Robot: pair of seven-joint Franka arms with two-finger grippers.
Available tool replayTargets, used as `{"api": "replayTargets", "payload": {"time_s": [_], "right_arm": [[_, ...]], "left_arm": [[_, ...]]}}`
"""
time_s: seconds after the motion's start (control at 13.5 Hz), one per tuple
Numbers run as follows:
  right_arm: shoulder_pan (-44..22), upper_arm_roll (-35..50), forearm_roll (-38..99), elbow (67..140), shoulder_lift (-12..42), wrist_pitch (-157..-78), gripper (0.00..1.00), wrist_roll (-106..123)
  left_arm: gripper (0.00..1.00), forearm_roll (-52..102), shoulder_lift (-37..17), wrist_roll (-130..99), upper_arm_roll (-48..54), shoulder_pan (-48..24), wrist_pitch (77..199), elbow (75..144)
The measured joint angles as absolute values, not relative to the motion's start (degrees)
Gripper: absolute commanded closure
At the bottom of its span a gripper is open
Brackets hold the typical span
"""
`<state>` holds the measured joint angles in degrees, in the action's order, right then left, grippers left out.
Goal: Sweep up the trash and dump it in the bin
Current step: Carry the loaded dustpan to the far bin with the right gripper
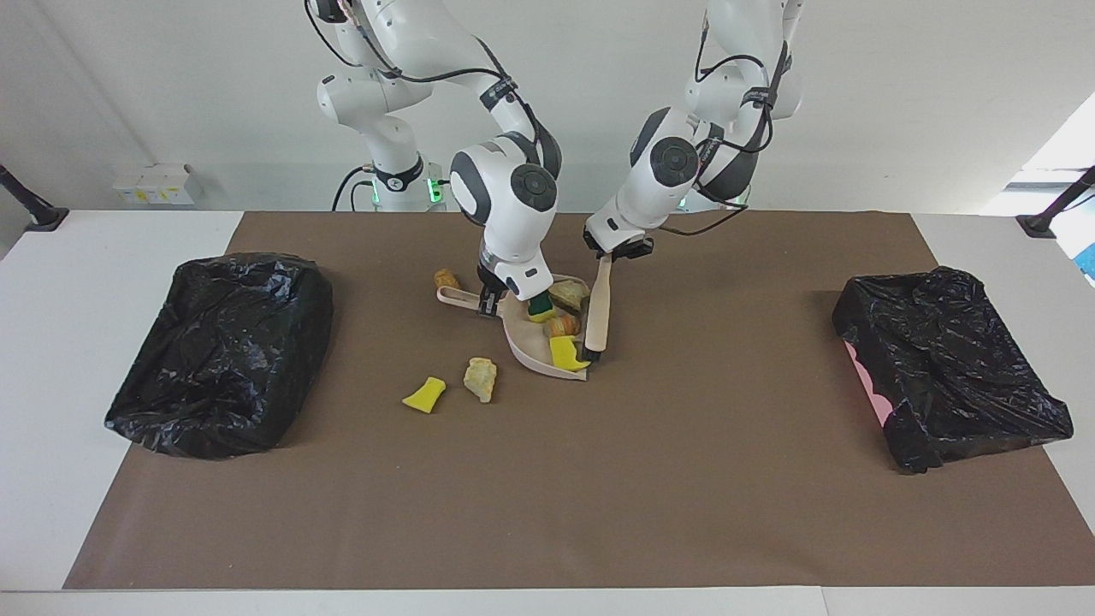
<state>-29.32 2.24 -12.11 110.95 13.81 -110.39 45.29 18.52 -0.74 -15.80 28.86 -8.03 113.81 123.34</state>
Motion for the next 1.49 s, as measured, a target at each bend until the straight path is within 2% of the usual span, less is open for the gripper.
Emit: {"api": "replayTargets", "payload": {"time_s": [0.45, 0.82, 1.19, 1.49], "right_arm": [[-29.09, 2.25, -11.8, 111.02, 13.81, -110.49, 1.0, 45.29], [-27.87, 2.2, -9.09, 110.67, 13.83, -112.03, 1.0, 48.5], [-18.08, 1.97, -5.57, 106.78, 13.09, -111.34, 1.0, 65.86], [-11.37, 1.53, -5.13, 103.33, 11.3, -104.87, 1.0, 77.43]], "left_arm": [[1.0, 17.59, 2.22, -25.6, 28.07, -7.99, 111.64, 123.08], [1.0, 17.15, 5.57, -26.97, 28.51, -7.99, 111.64, 128.14], [1.0, 17.2, 11.69, -31.71, 33.49, -8.02, 111.8, 133.9], [1.0, 22.05, 16.61, -34.05, 38.82, -8.04, 112.4, 137.76]]}}
